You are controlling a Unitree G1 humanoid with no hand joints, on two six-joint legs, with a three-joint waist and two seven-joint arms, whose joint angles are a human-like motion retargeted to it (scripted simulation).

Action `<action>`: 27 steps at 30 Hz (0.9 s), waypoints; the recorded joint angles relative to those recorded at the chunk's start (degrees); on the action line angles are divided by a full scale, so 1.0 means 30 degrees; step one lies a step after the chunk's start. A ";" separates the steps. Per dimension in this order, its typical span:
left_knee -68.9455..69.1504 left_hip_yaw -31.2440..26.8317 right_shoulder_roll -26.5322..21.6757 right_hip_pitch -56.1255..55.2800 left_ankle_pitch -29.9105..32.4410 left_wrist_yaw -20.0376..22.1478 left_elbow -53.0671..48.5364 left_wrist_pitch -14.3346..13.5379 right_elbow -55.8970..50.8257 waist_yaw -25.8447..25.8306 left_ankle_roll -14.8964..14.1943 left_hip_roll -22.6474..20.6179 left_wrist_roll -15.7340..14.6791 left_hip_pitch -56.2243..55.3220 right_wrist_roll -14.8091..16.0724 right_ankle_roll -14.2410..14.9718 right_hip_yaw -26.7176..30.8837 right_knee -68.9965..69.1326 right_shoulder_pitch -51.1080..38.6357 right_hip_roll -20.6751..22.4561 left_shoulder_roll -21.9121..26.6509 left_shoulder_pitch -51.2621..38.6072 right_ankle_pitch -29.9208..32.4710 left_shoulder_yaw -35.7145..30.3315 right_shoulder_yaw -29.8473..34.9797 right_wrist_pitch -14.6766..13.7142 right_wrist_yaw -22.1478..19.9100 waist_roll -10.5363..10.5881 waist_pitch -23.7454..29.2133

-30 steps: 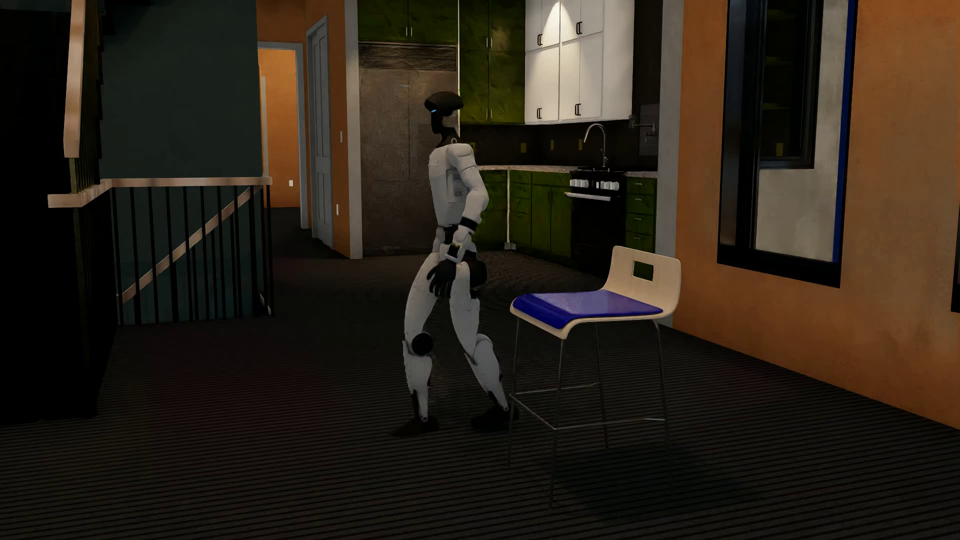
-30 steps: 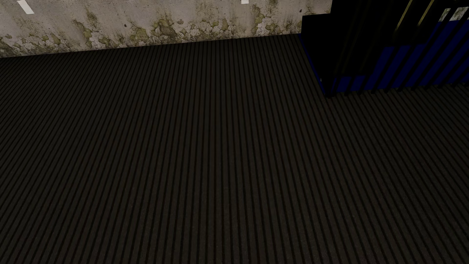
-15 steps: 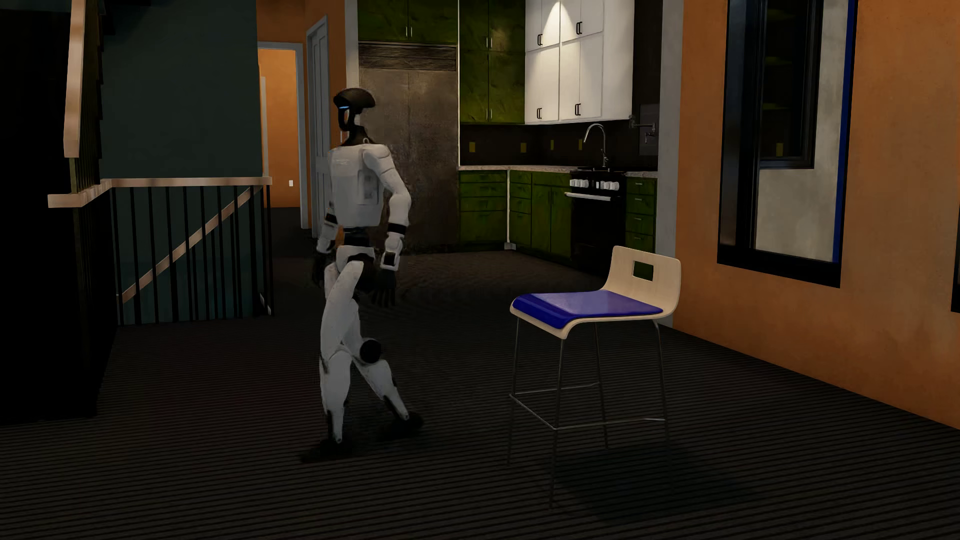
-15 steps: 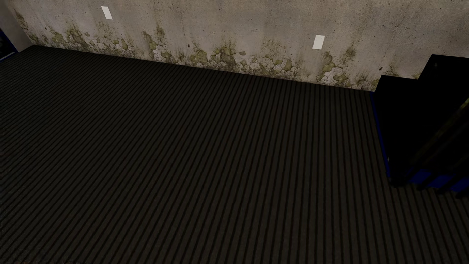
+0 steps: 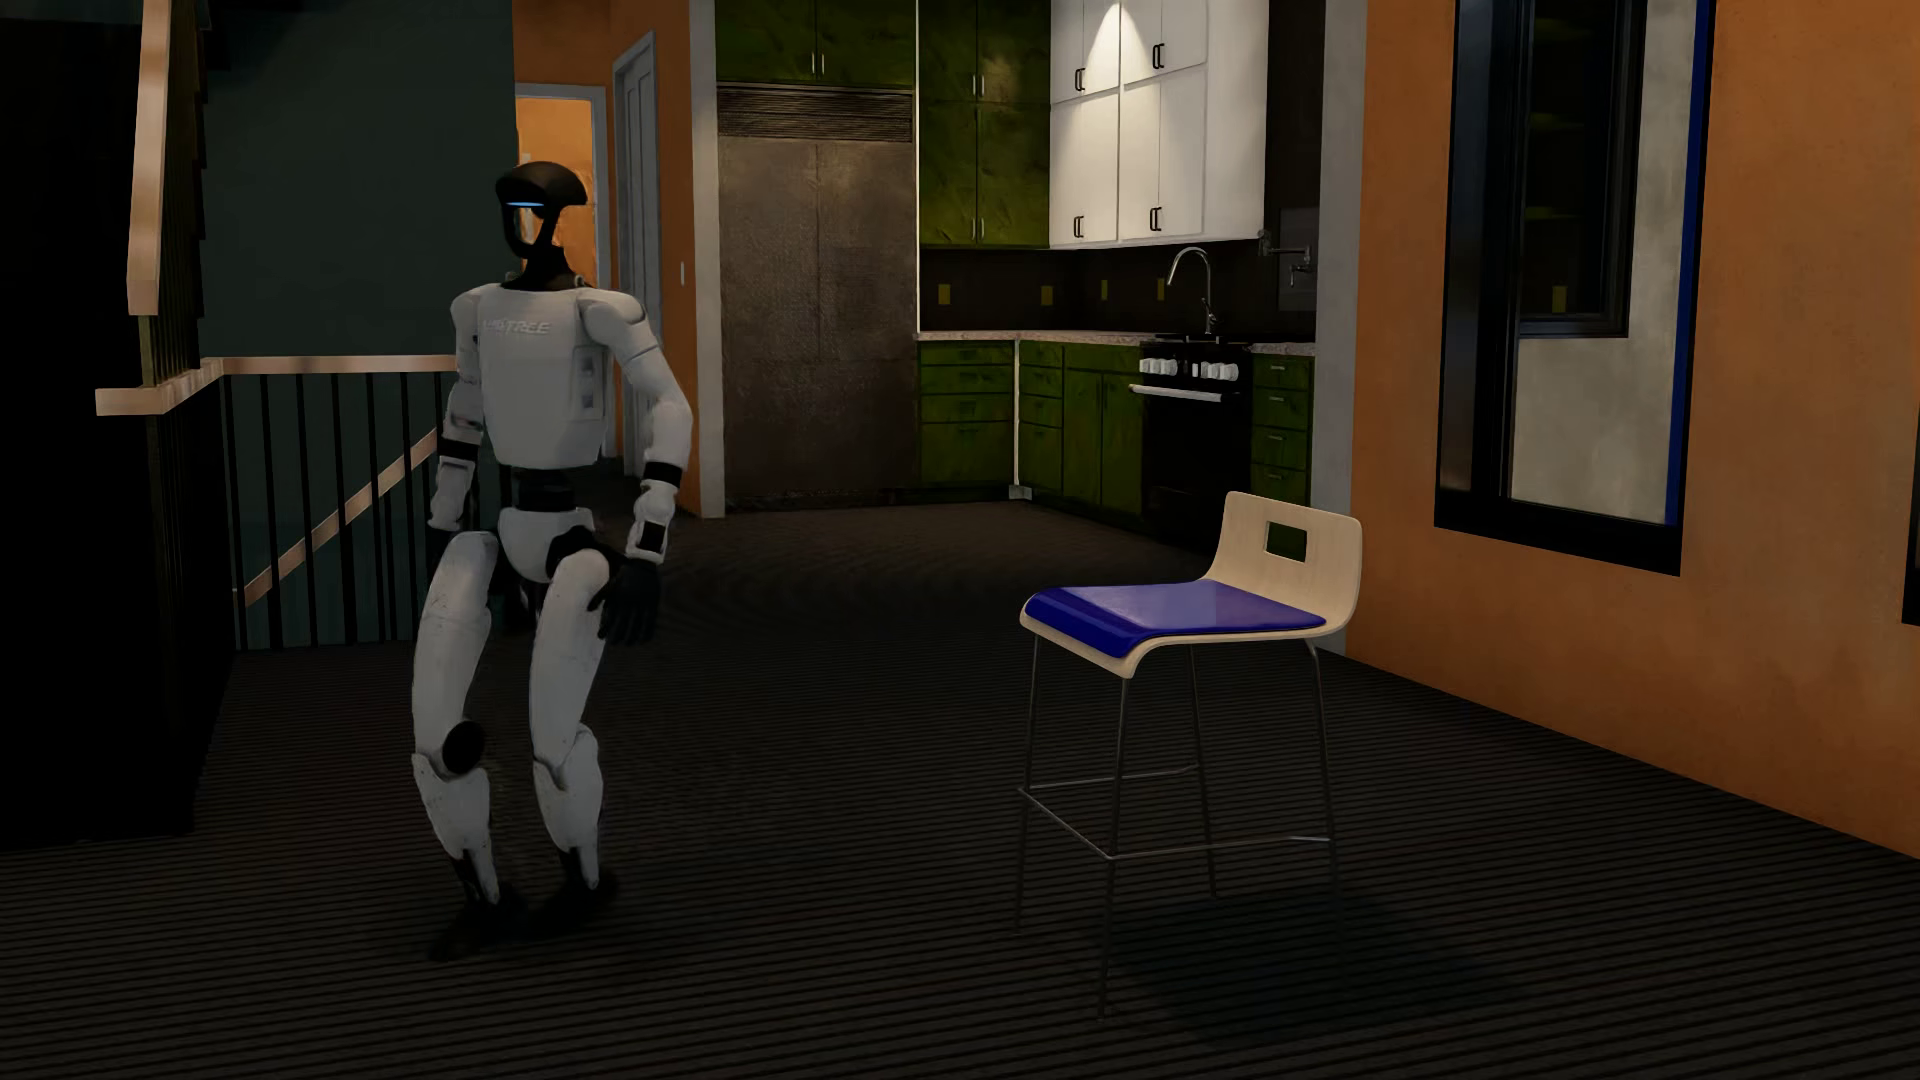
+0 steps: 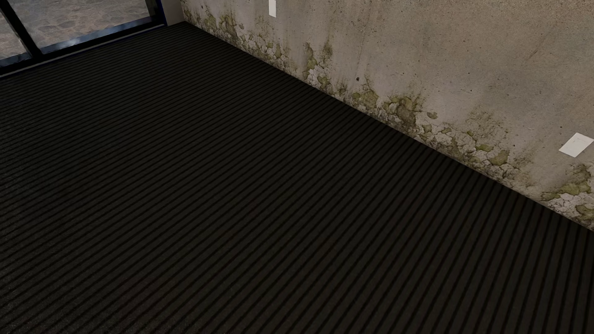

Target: Circle the stool

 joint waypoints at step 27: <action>-0.0695 0.0000 -0.0457 0.9041 0.4379 0.0000 0.4379 0.0000 -0.0969 0.0753 0.0000 -0.0624 0.0000 -0.2324 0.0000 0.0000 0.0000 0.7730 -0.1314 -0.2620 -0.0314 0.0724 0.2834 -0.5626 -0.1624 0.0000 0.0000 -0.1003 0.1085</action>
